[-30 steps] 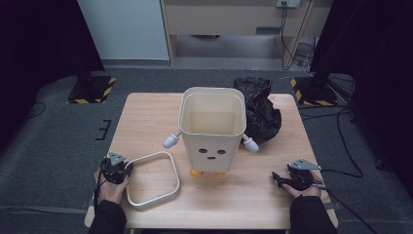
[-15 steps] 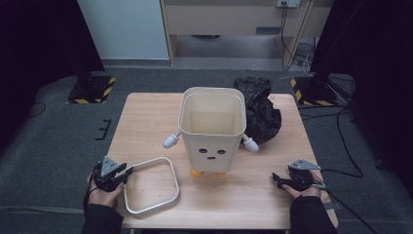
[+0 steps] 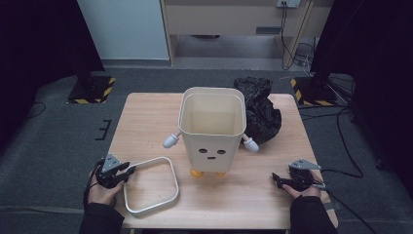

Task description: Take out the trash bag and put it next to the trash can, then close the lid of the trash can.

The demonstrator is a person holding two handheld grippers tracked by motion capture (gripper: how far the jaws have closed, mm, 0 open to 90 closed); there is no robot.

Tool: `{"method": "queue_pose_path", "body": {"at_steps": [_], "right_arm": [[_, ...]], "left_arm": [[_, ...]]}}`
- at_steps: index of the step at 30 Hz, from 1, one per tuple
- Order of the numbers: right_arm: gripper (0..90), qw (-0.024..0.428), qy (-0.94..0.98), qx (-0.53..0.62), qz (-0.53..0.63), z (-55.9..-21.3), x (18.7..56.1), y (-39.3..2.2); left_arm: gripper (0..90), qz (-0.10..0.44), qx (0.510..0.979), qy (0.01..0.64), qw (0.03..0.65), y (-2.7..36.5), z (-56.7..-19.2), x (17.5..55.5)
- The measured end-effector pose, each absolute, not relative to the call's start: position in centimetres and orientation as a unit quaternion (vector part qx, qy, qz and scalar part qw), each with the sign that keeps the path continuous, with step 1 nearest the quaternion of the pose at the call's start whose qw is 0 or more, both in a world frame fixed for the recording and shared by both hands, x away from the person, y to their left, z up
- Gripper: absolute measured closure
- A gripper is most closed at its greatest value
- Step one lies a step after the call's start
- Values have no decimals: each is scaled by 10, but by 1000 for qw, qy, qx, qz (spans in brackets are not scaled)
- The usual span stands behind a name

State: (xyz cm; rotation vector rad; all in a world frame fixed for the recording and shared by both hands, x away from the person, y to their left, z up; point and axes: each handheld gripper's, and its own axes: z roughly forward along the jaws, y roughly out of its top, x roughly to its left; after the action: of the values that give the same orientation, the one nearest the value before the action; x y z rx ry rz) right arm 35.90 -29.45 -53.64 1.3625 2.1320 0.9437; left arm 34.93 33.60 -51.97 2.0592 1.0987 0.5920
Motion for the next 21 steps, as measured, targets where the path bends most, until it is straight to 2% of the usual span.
{"method": "queue_pose_path", "body": {"at_steps": [9,21], "right_arm": [[206,215,769,496,342,-536,359,-294],[203,214,769,496,341,-536,359,-294]], "left_arm": [[655,226,799,421,366,337,-519,350],[776,236,813,420,328,332,-520,350]]}}
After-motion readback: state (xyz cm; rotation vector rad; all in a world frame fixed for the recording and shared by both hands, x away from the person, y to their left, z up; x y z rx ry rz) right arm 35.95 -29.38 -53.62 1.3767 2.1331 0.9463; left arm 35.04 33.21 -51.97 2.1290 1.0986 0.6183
